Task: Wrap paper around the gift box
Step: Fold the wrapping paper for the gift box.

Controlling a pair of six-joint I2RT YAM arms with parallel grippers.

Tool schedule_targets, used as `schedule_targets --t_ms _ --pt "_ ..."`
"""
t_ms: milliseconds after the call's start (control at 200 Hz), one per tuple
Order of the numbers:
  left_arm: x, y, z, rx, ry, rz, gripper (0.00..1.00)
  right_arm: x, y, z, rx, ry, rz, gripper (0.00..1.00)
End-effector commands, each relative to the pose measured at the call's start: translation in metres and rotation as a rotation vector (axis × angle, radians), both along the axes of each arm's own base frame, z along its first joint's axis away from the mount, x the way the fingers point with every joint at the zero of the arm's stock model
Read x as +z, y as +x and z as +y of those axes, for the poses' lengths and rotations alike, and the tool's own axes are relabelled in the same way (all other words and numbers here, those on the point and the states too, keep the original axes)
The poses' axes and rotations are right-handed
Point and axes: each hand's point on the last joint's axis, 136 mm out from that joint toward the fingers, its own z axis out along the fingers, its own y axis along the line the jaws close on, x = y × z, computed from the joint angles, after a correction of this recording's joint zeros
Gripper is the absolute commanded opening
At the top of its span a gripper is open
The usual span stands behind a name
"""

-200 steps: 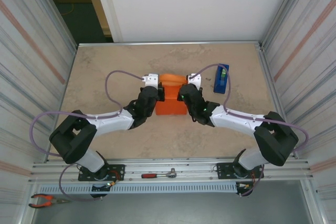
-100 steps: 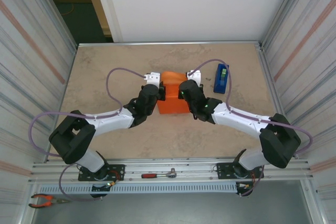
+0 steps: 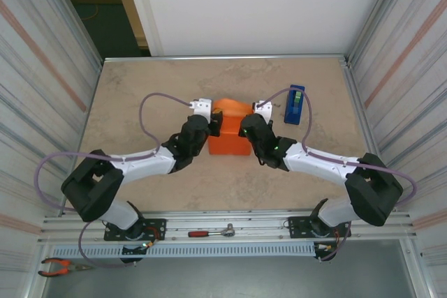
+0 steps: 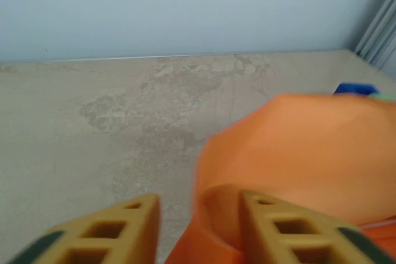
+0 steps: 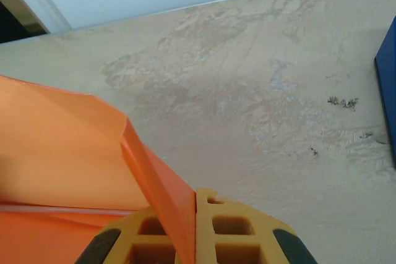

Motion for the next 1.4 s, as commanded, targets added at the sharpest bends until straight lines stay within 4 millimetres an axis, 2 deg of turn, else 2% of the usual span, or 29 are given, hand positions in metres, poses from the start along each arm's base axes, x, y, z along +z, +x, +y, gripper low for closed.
schedule_targets --t_ms 0,90,215,341,486,691,767,887,977,1007,1062,1132,1152,1182,1278,1328,1363,1393 --pt "0.044 0.002 0.023 0.012 -0.1 -0.06 0.55 -0.031 -0.018 -0.002 0.023 -0.031 0.092 0.0" --pt "0.066 0.004 0.043 0.011 -0.153 -0.084 0.64 -0.031 -0.018 -0.002 0.022 -0.031 0.092 0.0" --pt "0.082 -0.001 0.055 0.003 -0.168 -0.103 0.67 -0.032 -0.017 -0.002 0.02 -0.03 0.095 0.0" --pt "0.072 -0.013 0.046 -0.028 -0.149 -0.082 0.68 -0.034 -0.017 0.0 0.02 -0.032 0.103 0.0" --pt "0.051 -0.025 0.028 -0.061 -0.097 -0.056 0.69 -0.035 -0.017 0.0 0.019 -0.034 0.108 0.0" --pt "0.031 -0.017 0.011 -0.065 -0.035 -0.033 0.66 -0.036 -0.017 0.0 0.021 -0.034 0.111 0.0" --pt "0.028 -0.012 0.007 -0.057 -0.016 -0.034 0.56 -0.037 -0.017 0.0 0.022 -0.036 0.114 0.0" --pt "0.025 -0.005 0.003 -0.053 0.001 -0.041 0.22 -0.038 -0.018 0.001 0.023 -0.036 0.116 0.0" --pt "0.026 -0.003 -0.001 -0.061 0.003 -0.043 0.03 -0.038 -0.018 0.001 0.028 -0.034 0.119 0.0" --pt "0.025 -0.002 -0.002 -0.061 0.003 -0.042 0.0 -0.038 -0.018 0.001 0.026 -0.034 0.12 0.0" --pt "0.026 -0.002 -0.001 -0.057 0.0 -0.043 0.03 -0.039 -0.018 0.001 0.026 -0.035 0.122 0.0" --pt "0.026 -0.002 -0.001 -0.054 -0.003 -0.043 0.14 -0.039 -0.018 0.001 0.026 -0.034 0.121 0.0" --pt "0.027 -0.002 -0.001 -0.054 -0.003 -0.045 0.12 -0.039 -0.018 0.001 0.025 -0.037 0.123 0.0" --pt "0.026 -0.002 -0.001 -0.057 -0.001 -0.044 0.0 -0.04 -0.018 0.001 0.027 -0.037 0.124 0.0" --pt "0.027 -0.004 0.0 -0.06 -0.001 -0.045 0.0 -0.039 -0.018 0.001 0.025 -0.036 0.124 0.0" --pt "0.025 -0.005 0.001 -0.063 -0.007 -0.043 0.15 -0.039 -0.018 0.001 0.025 -0.036 0.125 0.0" --pt "0.025 -0.007 0.001 -0.065 -0.012 -0.044 0.33 -0.039 -0.018 0.002 0.025 -0.037 0.126 0.0" --pt "0.024 -0.007 0.001 -0.066 -0.017 -0.041 0.45 -0.04 -0.018 0.001 0.024 -0.039 0.127 0.0"
